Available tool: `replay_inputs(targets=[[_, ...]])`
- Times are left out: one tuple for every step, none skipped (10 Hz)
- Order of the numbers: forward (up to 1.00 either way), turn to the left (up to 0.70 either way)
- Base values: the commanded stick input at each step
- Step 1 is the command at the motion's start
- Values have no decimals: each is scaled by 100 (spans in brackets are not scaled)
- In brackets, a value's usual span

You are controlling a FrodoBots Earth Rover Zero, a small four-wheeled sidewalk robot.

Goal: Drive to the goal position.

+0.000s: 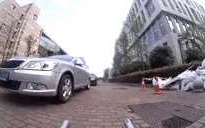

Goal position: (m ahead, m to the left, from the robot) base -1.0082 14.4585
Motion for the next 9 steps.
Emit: replay_inputs(targets=[[-45,-27],[-45,-27],[-45,-27],[-45,-27],[-45,-27],[-45,-27],[-45,-27],[-45,-27],[-45,-27]])
